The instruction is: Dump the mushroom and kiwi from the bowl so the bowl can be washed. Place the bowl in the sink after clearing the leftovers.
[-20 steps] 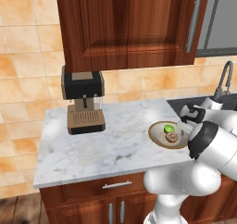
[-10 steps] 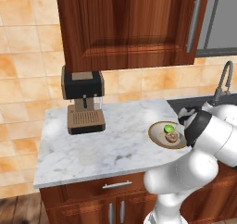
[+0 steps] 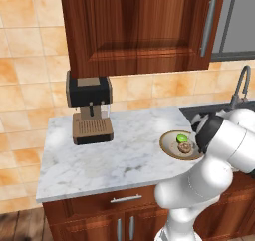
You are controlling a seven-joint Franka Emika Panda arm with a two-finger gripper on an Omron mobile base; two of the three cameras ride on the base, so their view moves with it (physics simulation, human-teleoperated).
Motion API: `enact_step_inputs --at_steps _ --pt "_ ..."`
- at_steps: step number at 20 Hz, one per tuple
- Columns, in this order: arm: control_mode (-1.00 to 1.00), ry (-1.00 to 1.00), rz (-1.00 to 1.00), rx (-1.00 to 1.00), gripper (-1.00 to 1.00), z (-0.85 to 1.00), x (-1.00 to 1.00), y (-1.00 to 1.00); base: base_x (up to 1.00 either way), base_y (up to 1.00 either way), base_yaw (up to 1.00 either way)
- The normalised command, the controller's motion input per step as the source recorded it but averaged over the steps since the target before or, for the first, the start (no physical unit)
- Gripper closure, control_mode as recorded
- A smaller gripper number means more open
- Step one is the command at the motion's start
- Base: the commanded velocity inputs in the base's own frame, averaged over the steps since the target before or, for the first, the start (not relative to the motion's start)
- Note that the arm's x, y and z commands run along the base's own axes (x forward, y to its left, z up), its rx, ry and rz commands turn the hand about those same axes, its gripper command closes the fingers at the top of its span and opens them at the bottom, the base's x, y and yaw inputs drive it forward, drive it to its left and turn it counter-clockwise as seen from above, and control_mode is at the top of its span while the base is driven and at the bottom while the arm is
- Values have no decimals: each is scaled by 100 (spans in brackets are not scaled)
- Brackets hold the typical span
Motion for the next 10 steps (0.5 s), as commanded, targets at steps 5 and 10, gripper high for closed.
enact_step_inputs --at_steps 5,10 --pt "-100 0 0 3 100 0 4 0 0 0 0" --pt "-100 0 0 0 100 0 0 0 0 0 0"
